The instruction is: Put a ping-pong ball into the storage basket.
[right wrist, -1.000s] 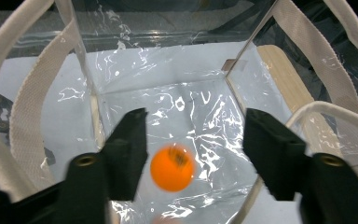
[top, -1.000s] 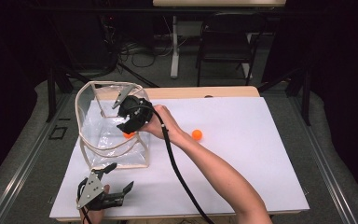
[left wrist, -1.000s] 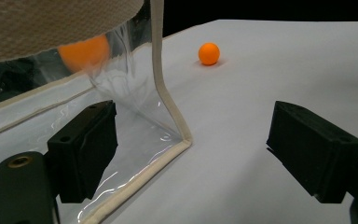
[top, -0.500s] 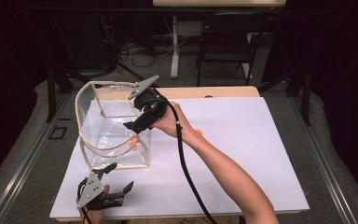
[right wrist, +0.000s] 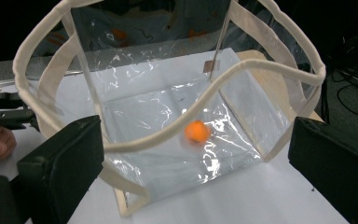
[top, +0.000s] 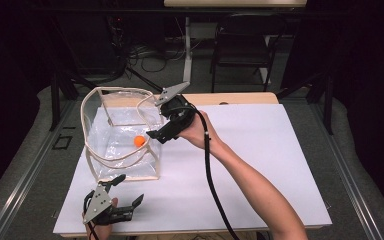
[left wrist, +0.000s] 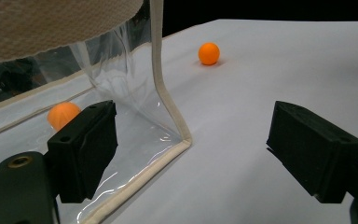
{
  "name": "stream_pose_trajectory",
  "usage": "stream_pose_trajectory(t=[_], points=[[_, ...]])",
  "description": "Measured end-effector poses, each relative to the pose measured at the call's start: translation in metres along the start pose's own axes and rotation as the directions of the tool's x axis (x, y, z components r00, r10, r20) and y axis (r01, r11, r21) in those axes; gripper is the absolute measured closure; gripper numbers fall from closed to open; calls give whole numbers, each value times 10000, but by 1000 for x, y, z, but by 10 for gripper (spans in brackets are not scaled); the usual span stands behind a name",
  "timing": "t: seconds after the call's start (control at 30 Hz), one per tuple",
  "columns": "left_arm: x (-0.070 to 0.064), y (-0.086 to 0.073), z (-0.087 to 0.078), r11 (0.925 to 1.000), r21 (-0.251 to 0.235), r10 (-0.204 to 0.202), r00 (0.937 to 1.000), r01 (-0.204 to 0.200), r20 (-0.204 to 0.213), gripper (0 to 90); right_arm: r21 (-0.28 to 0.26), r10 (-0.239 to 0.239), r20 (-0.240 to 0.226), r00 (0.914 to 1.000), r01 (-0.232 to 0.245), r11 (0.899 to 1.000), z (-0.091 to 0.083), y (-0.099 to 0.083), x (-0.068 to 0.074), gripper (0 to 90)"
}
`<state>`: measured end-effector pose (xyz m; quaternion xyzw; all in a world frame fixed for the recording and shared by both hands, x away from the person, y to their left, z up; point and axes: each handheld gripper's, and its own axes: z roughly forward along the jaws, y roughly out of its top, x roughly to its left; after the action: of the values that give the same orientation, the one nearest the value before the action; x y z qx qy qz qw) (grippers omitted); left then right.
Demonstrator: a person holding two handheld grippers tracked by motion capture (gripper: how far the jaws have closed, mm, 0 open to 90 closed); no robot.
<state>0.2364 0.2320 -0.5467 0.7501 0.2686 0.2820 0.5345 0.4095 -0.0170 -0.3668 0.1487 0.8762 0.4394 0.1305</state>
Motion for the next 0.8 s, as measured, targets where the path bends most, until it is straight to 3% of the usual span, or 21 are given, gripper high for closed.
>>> stream_pose_trajectory(t=[0.43, 0.8], points=[[0, 1, 0, 10000, -9, 0, 10000, 0, -25, 156, -47, 214, 296, 9993, -213, 9998, -21, -25, -9, 30], [1, 3, -1, 10000, -77, 24, 9999, -25, -98, 156, 269, 427, 500, 9978, -441, 9987, -25, -55, -14, 29]])
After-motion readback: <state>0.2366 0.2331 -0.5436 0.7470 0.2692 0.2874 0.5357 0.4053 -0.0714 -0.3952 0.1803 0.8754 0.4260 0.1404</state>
